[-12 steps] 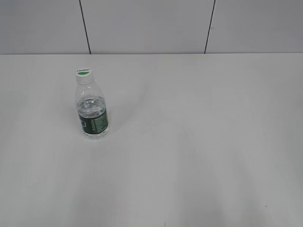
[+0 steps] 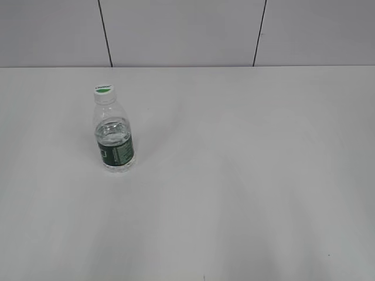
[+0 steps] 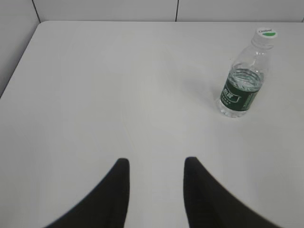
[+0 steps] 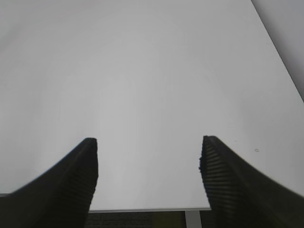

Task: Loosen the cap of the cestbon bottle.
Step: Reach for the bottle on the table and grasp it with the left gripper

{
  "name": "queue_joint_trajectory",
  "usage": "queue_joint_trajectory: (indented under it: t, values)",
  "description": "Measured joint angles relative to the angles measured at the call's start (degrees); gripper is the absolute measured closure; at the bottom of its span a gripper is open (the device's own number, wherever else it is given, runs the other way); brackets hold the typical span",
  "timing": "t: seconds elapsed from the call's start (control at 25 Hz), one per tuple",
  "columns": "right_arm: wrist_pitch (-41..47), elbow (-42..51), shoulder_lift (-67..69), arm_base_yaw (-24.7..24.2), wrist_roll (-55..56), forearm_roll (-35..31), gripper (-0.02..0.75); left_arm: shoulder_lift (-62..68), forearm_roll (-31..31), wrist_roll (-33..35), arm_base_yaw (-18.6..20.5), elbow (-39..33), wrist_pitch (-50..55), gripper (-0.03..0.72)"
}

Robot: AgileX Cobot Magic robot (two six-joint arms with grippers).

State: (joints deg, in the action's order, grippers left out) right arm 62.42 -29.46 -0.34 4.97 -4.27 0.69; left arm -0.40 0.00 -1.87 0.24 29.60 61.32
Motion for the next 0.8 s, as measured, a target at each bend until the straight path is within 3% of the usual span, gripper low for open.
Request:
queue_joint_trajectory:
  t: [0.8]
  values:
    - [0.0,0.0,0.0,0.0,0.0,0.0,0.221,0.0,0.39,0.0,0.0,0.24,-0.27,0.445]
